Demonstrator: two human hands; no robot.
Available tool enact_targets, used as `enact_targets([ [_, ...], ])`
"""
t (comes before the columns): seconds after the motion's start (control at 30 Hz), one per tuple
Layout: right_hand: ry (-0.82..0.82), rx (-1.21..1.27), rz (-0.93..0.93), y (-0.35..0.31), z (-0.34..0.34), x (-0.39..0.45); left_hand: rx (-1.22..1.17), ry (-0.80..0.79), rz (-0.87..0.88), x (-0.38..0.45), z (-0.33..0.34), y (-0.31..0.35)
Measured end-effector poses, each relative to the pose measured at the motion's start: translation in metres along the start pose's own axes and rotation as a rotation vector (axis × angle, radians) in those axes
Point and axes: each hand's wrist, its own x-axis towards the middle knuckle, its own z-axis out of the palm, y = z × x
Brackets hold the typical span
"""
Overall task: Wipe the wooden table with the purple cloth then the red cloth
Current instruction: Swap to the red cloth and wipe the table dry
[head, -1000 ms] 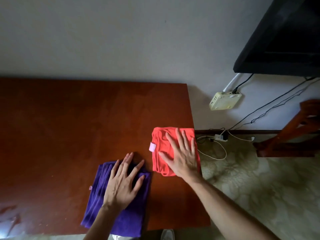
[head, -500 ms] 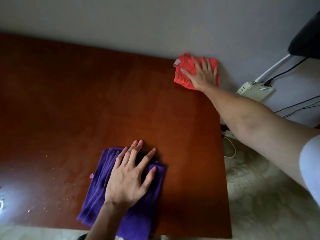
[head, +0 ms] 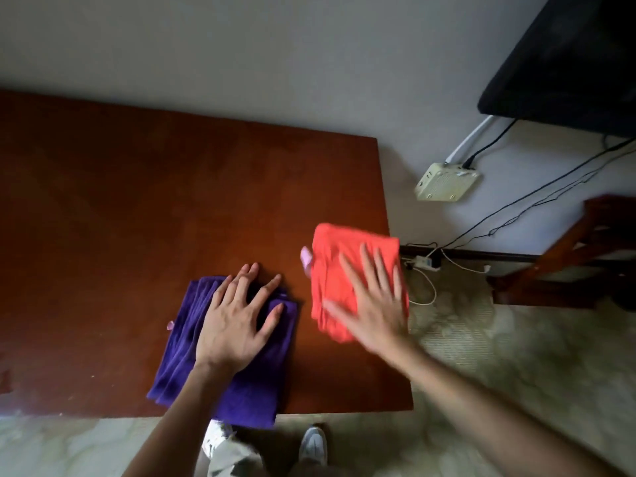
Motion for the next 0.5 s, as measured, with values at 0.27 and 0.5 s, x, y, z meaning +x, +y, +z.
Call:
enact_targets([
  [0.27, -0.093, -0.083, -0.010, -0.023, 0.001, -0.095, -0.109, 0.074, 0.006, -0.002, -0.018, -0.014],
  [0.5, -0.040, -0.084, -0.102, -0.016, 0.008, 0.029, 0.019, 0.105, -0.271, 0.006, -0.041, -0.092],
])
